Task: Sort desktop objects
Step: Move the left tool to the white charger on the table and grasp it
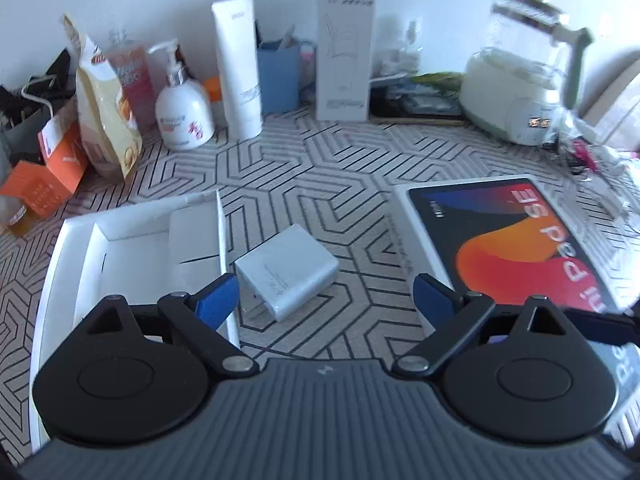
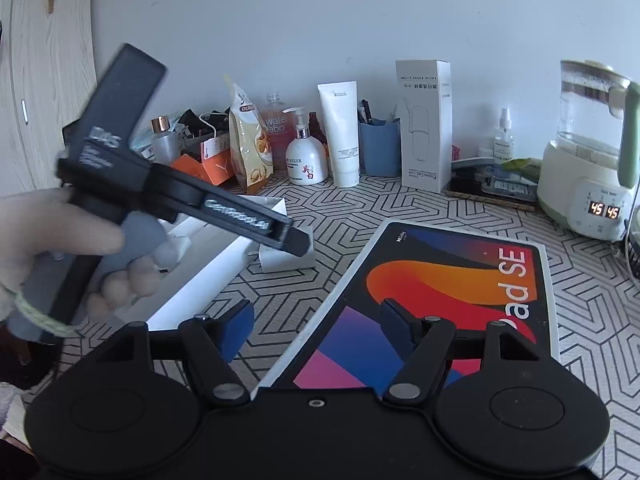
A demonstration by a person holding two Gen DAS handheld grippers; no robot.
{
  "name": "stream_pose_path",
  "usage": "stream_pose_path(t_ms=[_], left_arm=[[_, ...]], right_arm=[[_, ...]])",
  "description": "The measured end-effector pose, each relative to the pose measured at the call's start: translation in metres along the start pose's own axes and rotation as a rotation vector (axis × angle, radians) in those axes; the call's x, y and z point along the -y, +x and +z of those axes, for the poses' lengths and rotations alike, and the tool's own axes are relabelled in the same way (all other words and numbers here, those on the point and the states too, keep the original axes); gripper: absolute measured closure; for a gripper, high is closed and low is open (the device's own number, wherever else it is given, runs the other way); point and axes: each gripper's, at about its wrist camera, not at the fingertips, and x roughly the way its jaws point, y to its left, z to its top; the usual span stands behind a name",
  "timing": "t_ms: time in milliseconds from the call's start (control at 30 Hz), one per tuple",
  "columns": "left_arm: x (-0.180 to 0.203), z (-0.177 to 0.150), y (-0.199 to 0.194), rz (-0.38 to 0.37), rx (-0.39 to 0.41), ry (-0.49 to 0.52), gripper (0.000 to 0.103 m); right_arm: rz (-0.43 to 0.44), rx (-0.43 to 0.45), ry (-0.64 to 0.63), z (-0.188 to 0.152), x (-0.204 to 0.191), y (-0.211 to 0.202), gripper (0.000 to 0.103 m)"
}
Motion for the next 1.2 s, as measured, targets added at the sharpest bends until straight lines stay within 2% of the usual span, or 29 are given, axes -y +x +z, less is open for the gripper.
stream_pose_path(t_ms=[133, 200, 333, 433, 533, 667, 733, 800, 833, 867, 967, 1100, 1200], left_arm=[[-0.003, 0.004, 0.021, 0.012, -0.048, -0.056, 0.018], [-0.001, 0.006, 0.029, 0.002, -0.066, -0.073, 0.019], [0.008, 0.008, 0.037, 0.065, -0.064, -0.038, 0.022], [0.015, 0.009, 0.038, 0.102, -0.05, 0.006, 0.03], [0.019, 0.012, 0.041, 0.125, -0.05, 0.022, 0.03], [0.019, 0.02, 0.047, 0.132, -0.063, 0.001, 0.022], [0.021, 0.022, 0.05, 0.148, -0.06, 0.023, 0.022], [0.025, 0.022, 0.052, 0.178, -0.045, 0.075, 0.04], [0.028, 0.021, 0.052, 0.182, -0.039, 0.105, 0.057], [0.031, 0.02, 0.051, 0.18, -0.034, 0.139, 0.058], [0.029, 0.02, 0.047, 0.152, -0.039, 0.139, 0.058], [0.023, 0.02, 0.047, 0.166, -0.051, 0.085, 0.056], [0.018, 0.02, 0.046, 0.176, -0.061, 0.044, 0.043]], right_arm=[[-0.001, -0.001, 0.01, 0.001, 0.01, 0.004, 0.028], [-0.008, -0.001, 0.012, 0.002, 0.013, 0.005, 0.028], [-0.008, -0.003, 0.034, 0.001, 0.022, 0.006, 0.028], [-0.019, -0.002, 0.048, -0.002, 0.027, 0.005, 0.028], [-0.008, 0.0, 0.057, -0.007, 0.03, 0.004, 0.028], [0.008, 0.0, 0.064, -0.01, 0.034, 0.005, 0.028], [0.013, -0.001, 0.065, -0.01, 0.036, 0.006, 0.028], [0.013, 0.001, 0.068, -0.011, 0.039, 0.007, 0.027], [0.013, 0.002, 0.069, -0.011, 0.04, 0.007, 0.027], [0.013, 0.004, 0.071, -0.011, 0.041, 0.007, 0.027], [0.013, 0.012, 0.081, -0.012, 0.047, 0.006, 0.027], [0.011, 0.018, 0.092, -0.012, 0.052, 0.005, 0.027], [0.012, 0.021, 0.097, -0.012, 0.055, 0.004, 0.027]])
